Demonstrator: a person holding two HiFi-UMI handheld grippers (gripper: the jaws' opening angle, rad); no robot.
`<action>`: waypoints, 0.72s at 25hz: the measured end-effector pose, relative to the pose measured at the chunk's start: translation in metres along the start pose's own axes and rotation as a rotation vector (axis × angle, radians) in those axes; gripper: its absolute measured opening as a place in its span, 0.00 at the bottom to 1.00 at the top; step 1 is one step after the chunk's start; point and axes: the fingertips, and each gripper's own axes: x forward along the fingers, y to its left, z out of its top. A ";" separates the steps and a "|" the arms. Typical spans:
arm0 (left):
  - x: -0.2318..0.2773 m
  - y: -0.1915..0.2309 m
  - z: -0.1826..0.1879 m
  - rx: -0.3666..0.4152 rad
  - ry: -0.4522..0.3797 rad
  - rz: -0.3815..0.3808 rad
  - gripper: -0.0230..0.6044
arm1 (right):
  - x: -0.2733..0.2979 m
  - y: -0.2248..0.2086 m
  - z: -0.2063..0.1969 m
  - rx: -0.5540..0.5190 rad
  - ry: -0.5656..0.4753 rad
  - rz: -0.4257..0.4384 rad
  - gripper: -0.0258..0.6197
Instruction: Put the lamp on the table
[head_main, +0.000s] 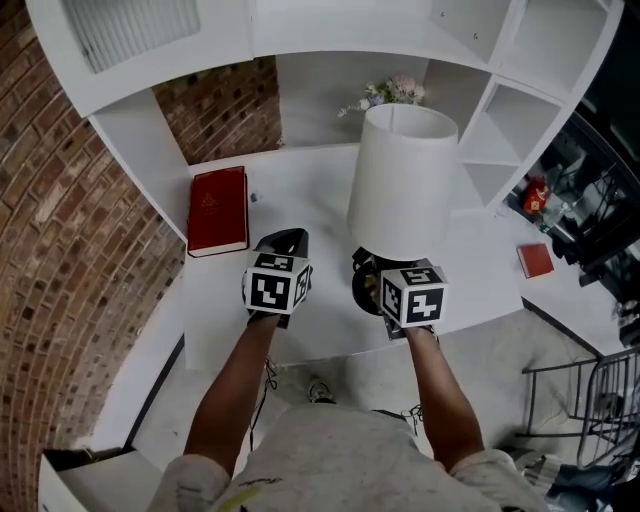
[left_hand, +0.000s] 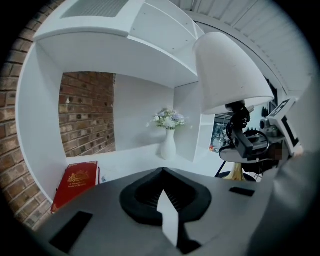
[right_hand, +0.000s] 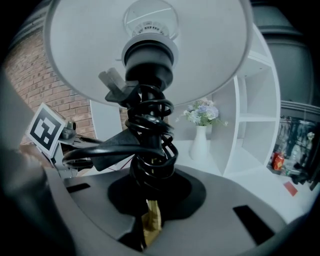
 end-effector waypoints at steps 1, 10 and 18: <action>0.002 0.000 0.001 0.002 0.001 -0.009 0.03 | 0.001 0.000 0.002 -0.002 -0.001 -0.004 0.12; 0.009 0.004 0.002 -0.009 -0.010 -0.038 0.03 | 0.010 -0.006 0.011 0.020 -0.009 -0.009 0.12; 0.007 0.013 0.004 -0.017 -0.020 -0.009 0.03 | 0.020 -0.005 0.017 -0.014 -0.013 0.004 0.12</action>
